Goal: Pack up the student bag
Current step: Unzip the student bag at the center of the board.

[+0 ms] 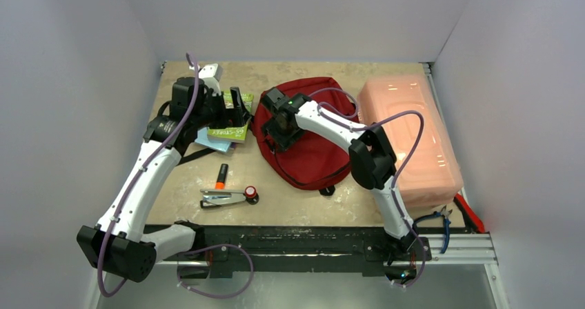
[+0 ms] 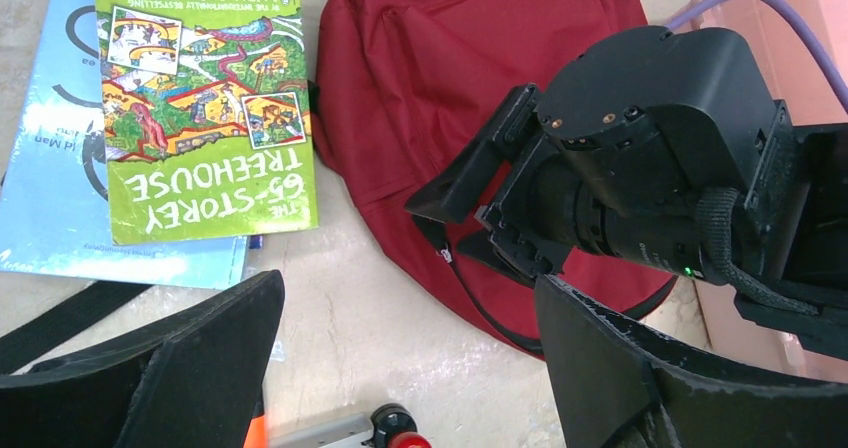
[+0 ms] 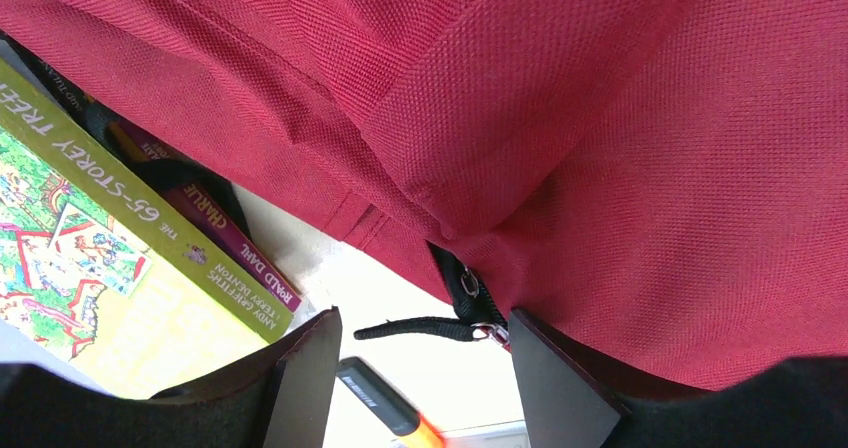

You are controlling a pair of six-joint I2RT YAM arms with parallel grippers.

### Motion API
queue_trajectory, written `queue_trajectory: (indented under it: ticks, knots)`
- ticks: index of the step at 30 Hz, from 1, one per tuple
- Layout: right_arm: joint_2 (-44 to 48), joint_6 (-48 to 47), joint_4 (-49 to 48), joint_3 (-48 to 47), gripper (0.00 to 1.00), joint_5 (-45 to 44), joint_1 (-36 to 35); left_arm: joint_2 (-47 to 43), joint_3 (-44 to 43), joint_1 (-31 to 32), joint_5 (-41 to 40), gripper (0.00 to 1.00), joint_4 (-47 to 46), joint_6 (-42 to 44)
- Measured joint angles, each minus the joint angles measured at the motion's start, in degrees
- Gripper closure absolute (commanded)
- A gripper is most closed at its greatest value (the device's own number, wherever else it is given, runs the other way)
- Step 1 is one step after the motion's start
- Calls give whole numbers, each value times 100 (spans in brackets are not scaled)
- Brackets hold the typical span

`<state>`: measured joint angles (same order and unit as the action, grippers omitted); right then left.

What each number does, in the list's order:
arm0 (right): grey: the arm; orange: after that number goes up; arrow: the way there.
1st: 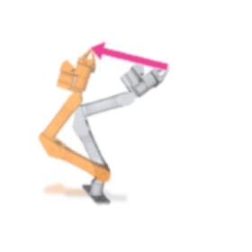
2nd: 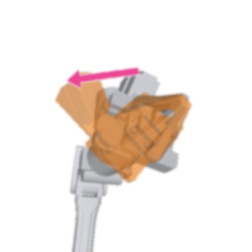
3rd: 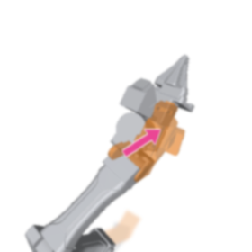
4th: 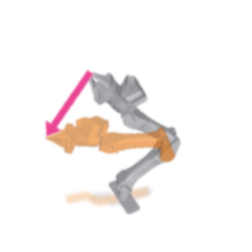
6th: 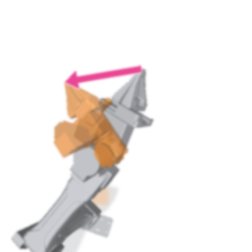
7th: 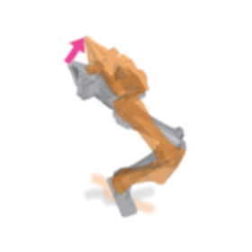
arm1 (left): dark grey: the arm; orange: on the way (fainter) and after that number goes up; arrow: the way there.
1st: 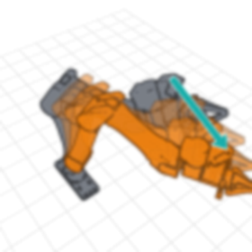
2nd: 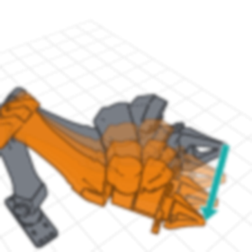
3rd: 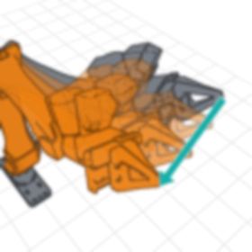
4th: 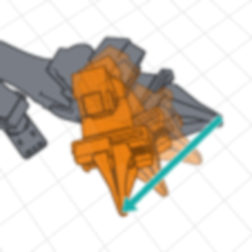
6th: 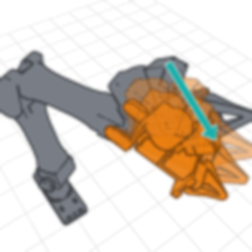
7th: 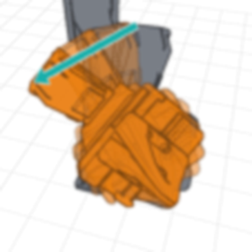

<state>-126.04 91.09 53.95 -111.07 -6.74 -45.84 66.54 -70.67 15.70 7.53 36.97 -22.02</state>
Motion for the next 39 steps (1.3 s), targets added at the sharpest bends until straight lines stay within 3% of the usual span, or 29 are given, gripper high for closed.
queue_trajectory:
  ticks: [8, 17, 21, 22, 30, 33, 39]
  knots:
    - [-262, -4, 46, -166, 40, 52, 0, -4, 20, -90, 149, 5, -4, -94]
    - [-302, -114, 57, -164, 71, -2, -2, 9, 31, -221, 374, 6, -94, -203]
    - [-293, -321, 46, -109, 97, -175, -28, 131, 50, -245, 557, 7, -203, -317]
    - [-286, -378, 31, -74, 100, -227, -37, 179, 68, -251, 595, 8, -232, -356]
    - [385, -1279, -632, 787, 100, -876, -197, 1091, 219, -487, 1202, 23, -479, -903]
    - [1270, -2022, -1703, 1825, 100, -1167, -308, 1659, 295, -562, 1661, 25, -763, -1193]
    - [2135, -2911, -3163, 2916, 100, -1414, -437, 2629, 809, -560, 2649, 27, -1521, -2052]
